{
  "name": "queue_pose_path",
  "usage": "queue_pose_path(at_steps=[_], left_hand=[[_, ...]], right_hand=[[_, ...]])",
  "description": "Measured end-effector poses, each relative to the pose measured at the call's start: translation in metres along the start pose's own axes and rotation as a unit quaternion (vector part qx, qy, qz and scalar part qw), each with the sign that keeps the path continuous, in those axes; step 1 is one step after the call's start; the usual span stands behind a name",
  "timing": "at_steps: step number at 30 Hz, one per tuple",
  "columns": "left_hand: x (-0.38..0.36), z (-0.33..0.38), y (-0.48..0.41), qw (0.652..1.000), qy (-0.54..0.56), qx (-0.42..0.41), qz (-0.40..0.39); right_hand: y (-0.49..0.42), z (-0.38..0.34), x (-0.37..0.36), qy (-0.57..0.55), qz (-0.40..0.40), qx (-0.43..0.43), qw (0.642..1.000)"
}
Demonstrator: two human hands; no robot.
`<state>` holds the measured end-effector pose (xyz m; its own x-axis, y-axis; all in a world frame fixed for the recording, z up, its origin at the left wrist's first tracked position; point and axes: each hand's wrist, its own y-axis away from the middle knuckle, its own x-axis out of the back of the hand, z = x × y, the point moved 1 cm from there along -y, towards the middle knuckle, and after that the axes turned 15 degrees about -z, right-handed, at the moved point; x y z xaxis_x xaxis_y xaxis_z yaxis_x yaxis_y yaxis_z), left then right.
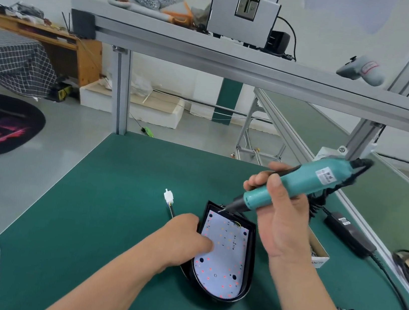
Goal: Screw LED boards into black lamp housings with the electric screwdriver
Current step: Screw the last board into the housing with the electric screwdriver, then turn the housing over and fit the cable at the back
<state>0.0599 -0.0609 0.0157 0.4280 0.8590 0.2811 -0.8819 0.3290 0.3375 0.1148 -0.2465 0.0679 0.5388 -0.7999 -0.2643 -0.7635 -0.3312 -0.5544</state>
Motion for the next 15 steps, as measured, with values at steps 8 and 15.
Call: queue_pose_path(at_steps=[8, 15], left_hand=[[0.002, -0.002, 0.0, 0.999, -0.012, 0.003, 0.029], [0.002, -0.003, -0.002, 1.0, -0.006, 0.003, 0.03]], right_hand=[[0.006, -0.045, 0.067, 0.144, 0.137, -0.122, 0.973], [0.034, -0.078, 0.152, 0.244, 0.177, -0.313, 0.901]])
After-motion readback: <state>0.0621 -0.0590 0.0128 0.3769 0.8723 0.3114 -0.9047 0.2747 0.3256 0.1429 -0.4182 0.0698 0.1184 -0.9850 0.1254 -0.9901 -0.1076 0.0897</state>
